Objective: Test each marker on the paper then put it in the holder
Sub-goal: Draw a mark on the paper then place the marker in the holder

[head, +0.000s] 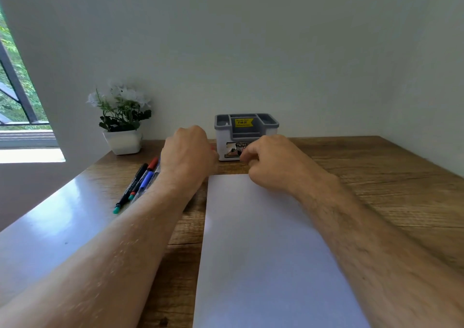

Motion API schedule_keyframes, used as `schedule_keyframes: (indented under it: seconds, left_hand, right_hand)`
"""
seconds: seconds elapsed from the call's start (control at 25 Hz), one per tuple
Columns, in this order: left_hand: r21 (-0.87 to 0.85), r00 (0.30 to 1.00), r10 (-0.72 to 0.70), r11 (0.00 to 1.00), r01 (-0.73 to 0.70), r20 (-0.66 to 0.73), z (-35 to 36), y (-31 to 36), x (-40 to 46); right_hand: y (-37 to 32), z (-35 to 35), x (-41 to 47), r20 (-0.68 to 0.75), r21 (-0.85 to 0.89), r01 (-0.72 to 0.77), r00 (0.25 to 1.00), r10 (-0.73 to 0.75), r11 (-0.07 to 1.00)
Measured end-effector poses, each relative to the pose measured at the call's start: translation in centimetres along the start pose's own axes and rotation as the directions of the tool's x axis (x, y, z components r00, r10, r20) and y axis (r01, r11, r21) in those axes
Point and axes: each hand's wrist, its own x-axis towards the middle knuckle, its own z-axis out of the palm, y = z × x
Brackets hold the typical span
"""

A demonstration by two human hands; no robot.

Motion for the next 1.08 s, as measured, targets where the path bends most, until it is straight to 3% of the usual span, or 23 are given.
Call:
schedule_keyframes:
  seconds: [0.16, 0.32, 0.48, 0.6, 0.72, 0.88, 1.0, 1.08]
  left_hand:
    - [-0.29, 0.99, -0.079, 0.956, 0.042, -0.115, -2.1, 0.0, 0.3]
    - [-0.523, 0.978, -0.177, 0.847, 0.095, -0.108, -3.8, 1.2, -0.3]
    - [-0.659, 0.964, -0.254, 0.713, 0.239, 0.074, -3.3, 1.4, 0.0]
    - [-0.741, 0.935, -0.269, 0.574, 0.349, 0.232, -2.1, 1.1, 0.0]
    - [-0.773, 0.894, -0.251, 0.45, 0.448, 0.372, -1.0, 0.9, -0.5]
    - [-0.796, 0.852, -0.201, 0.303, 0.523, 0.483, -0.5, 1.2, -1.3]
    - [-0.809, 0.839, -0.165, 0.223, 0.544, 0.519, -0.2, 1.2, -1.5]
    - [-0.802, 0.836, -0.149, 0.236, 0.549, 0.528, 0.1, 1.2, -1.7]
  right_hand:
    - [0.1, 0.2, 0.0, 0.152, 0.006, -0.033, 0.988, 0.031, 0.999]
    - [0.6, 0.8, 0.6, 0.192, 0.044, -0.042, 0.981, 0.033, 0.998]
    - [1.4, 1.6, 0.5, 0.207, 0.201, -0.055, 0.978, 0.013, 0.978]
    - [2.0, 1.9, 0.4, 0.131, 0.26, -0.045, 0.991, 0.011, 0.964]
    - [1.9, 2.1, 0.4, 0.046, 0.322, -0.04, 0.999, 0.027, 0.946]
    - [1.3, 2.4, 0.3, 0.048, 0.393, -0.037, 0.999, 0.02, 0.919]
    - [1.8, 2.6, 0.5, 0.002, 0.57, -0.065, 0.997, 0.079, 0.819]
    - [2.2, 2.5, 0.6, 0.008, 0.766, -0.098, 0.99, 0.143, 0.636]
